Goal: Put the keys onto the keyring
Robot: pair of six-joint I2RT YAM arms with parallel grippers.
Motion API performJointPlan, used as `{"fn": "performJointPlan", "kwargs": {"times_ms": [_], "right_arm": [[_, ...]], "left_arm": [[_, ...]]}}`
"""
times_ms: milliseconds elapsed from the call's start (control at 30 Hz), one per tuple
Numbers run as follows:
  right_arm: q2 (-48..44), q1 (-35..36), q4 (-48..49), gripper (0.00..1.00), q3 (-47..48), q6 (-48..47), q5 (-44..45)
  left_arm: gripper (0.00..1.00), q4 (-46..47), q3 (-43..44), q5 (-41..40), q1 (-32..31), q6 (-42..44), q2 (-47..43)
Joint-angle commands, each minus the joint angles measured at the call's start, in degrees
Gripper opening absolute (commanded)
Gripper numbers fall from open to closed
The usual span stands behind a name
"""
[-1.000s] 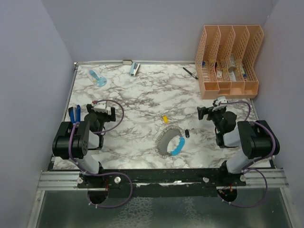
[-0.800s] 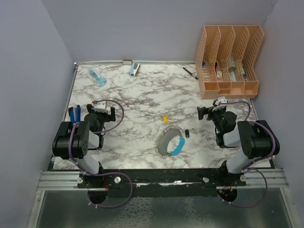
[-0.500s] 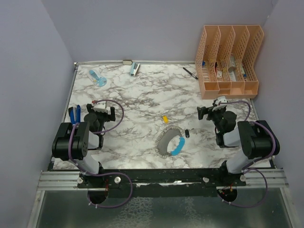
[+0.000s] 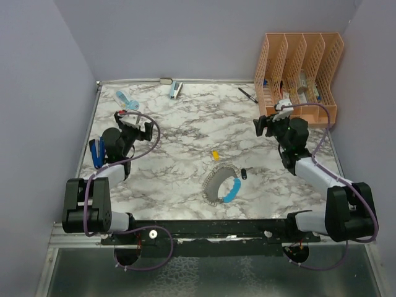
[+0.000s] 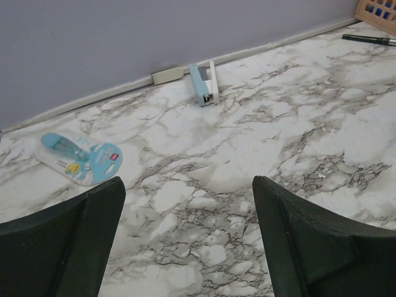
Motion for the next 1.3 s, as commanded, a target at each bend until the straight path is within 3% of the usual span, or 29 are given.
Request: {"fn": "performJointPlan", "kwargs": {"times_ms": [0, 367, 700, 1067, 1267], "right_arm": [[-0.35, 8.00, -24.24, 0.69, 8.36, -0.58, 5.37], [0.64, 27.87, -43.54, 0.45, 16.71, 9.79, 12.41], [5.23, 42.27, -52.59, 0.44, 19.52, 17.83, 17.45], [-1.54, 45.96, -62.75, 0.41, 13.46, 24.16, 14.82], [-1.80, 46.01, -61.78, 0.39, 9.98, 27.34, 11.73]], "left_arm": [[0.87, -8.19, 4.31, 8.76, -1.06, -0.16, 1.14], [0.87, -17.87, 4.84, 12.32, -4.26, 0.40, -2.98], [0.87, -25.87, 6.43, 11.53, -4.24, 3.44, -5.76], [0.87, -35.43, 9.55, 18.95, -4.33, 7.61, -7.93], [0.87, -44.58, 13.16, 23.57, -6.20, 11.02, -9.46]]}}
